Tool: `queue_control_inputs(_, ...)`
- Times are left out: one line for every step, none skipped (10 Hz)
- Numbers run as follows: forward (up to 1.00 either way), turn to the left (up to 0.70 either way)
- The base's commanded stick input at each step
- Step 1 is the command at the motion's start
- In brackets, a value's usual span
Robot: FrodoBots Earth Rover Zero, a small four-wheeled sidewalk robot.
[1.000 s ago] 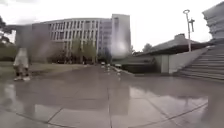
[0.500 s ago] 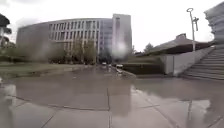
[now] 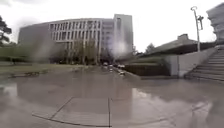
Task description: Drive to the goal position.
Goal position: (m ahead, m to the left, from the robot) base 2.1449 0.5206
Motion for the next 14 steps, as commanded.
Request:
queue_control_inputs(0.7,0.0)
queue_control_inputs(0.7,0.0)
queue_control_inputs(0.7,0.0)
queue_control_inputs(0.7,0.0)
queue_control_inputs(0.7,0.0)
queue_control_inputs(0.7,0.0)
queue_control_inputs(0.7,0.0)
queue_control_inputs(0.7,0.0)
queue_control_inputs(0.7,0.0)
queue_control_inputs(0.7,0.0)
queue_control_inputs(0.7,0.0)
queue_control_inputs(0.7,0.0)
queue_control_inputs(0.7,0.0)
queue_control_inputs(0.7,0.0)
